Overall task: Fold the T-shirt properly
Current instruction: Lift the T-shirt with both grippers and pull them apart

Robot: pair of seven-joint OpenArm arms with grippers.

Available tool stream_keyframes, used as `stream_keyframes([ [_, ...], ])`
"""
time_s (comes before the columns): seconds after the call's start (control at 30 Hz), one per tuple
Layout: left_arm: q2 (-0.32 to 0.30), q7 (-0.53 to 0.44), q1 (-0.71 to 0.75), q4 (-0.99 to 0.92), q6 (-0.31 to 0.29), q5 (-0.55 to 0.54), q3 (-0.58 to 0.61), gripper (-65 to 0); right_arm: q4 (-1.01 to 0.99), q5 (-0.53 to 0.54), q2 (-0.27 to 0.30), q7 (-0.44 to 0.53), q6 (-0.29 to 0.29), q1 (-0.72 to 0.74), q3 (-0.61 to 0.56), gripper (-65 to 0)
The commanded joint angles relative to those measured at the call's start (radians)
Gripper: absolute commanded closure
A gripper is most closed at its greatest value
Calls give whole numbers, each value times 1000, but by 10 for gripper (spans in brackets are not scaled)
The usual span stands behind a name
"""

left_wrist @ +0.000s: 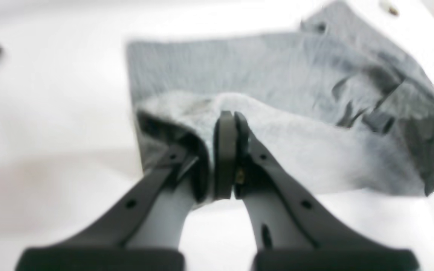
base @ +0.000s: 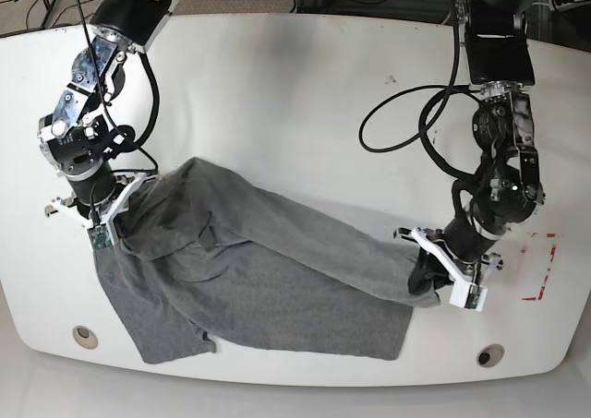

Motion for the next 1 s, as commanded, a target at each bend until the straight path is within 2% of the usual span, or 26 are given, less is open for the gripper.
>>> stream_keyframes([
  [0.0,-20,-26,-24,53,-1,-11,-21,0,10,6,35,24,-2,54,1,-2],
  [0.13,-43,-14,-41,93,-1,-11,-54,0,-42,6,53,24,-2,135,0,-2],
  [0.47,-78,49,-210,107,-1,-8,-179,0,-208,4,158,24,-2,356,-3,-2],
  [0.7,-89,60,-366,86,-1,-5,-193,0,-336,4,248,24,-2,539,-100,-2],
  [0.97,-101,60,-551,-5,-1,-5,-193,0,-441,4,291,24,-2,753,-197,-2],
])
